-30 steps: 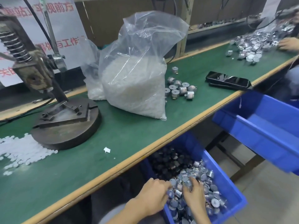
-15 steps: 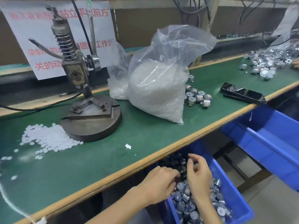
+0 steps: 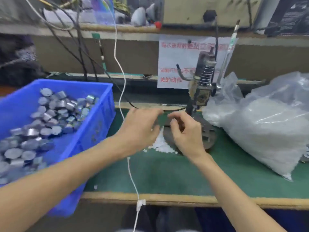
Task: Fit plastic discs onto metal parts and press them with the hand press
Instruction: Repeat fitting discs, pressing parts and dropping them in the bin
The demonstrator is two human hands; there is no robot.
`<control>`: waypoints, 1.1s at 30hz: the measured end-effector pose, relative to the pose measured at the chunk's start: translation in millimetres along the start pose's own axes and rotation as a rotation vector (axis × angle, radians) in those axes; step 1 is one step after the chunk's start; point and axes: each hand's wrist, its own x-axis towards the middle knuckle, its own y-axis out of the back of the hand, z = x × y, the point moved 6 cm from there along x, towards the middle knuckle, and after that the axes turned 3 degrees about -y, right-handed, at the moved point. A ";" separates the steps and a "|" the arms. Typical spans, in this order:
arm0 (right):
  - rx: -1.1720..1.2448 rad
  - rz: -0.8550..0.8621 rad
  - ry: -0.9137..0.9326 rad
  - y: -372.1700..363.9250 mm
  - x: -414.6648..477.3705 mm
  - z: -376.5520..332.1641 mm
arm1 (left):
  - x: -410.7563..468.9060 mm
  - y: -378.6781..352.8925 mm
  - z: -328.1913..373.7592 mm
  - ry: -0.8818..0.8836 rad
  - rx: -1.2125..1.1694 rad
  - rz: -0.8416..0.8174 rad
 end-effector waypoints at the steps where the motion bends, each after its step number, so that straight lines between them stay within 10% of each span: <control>1: -0.010 -0.067 0.060 -23.8 9.9 -16.3 | -5.9 18.3 -27.6 0.074 0.037 0.019; 7: 0.067 -0.485 0.356 -152.2 31.7 -111.1 | -78.1 70.8 -178.5 0.530 0.102 -0.160; 15: -0.386 -1.077 0.409 -278.7 5.7 -143.1 | -187.7 21.1 -229.3 0.636 0.006 -1.046; 23: -0.644 -1.142 0.433 -286.9 1.1 -133.4 | -187.5 0.7 -212.8 0.502 0.075 -1.190; 33: -0.546 -1.180 0.423 -281.6 -1.7 -137.1 | -165.9 27.4 -212.0 0.556 -0.188 -0.712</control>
